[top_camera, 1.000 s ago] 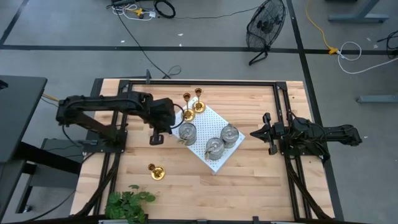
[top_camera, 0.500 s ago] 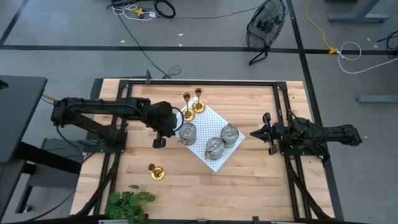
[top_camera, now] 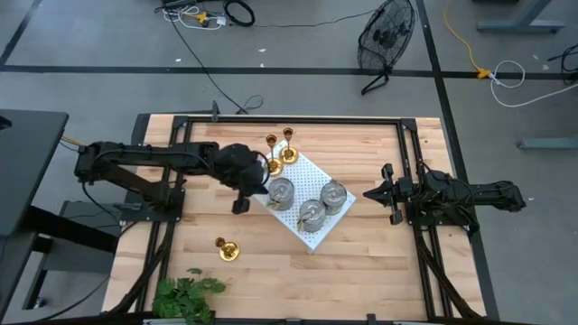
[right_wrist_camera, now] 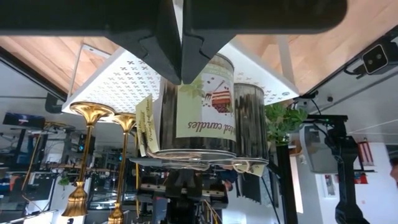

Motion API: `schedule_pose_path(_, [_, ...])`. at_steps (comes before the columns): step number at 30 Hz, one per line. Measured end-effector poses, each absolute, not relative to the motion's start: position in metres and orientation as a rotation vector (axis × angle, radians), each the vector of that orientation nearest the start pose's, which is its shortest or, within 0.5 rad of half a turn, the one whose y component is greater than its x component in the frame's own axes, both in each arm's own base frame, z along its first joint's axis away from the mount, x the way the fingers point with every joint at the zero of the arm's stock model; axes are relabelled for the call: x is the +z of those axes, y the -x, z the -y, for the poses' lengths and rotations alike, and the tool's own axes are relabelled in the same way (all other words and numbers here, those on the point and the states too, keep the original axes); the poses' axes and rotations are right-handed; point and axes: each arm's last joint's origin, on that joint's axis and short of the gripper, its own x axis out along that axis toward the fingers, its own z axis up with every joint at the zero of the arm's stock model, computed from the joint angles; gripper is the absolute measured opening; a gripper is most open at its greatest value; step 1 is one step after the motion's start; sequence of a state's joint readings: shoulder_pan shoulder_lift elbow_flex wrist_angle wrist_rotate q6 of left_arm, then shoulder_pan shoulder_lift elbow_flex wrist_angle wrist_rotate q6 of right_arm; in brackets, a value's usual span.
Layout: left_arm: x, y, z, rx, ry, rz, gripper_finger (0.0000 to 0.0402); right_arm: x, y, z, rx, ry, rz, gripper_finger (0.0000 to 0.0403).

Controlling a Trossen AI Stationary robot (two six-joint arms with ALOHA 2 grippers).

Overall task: Pick & Place candle stick holders
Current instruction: Put the scented candle on the shelf

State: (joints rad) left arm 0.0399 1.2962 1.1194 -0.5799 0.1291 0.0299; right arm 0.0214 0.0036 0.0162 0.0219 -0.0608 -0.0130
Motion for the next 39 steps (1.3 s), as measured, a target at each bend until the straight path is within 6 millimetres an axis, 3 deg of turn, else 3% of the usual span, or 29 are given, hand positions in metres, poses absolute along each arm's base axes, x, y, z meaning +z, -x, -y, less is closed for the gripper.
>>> schedule_pose_path(8, [0.310,-0.282,-0.007,-0.096,0.029,-0.669,0.0000,0.171,-0.097,-0.004,0.082,0.014,0.035,0.0016])
schedule_pose_path(22, [0.291,-0.299,-0.003,-0.064,0.075,-0.719,0.0000,0.171,-0.097,-0.004,0.082,0.014,0.035,0.0016])
schedule_pose_path(39, [0.302,-0.307,-0.001,0.004,0.036,-0.575,0.0000,0.171,-0.097,-0.004,0.082,0.014,0.035,0.0016])
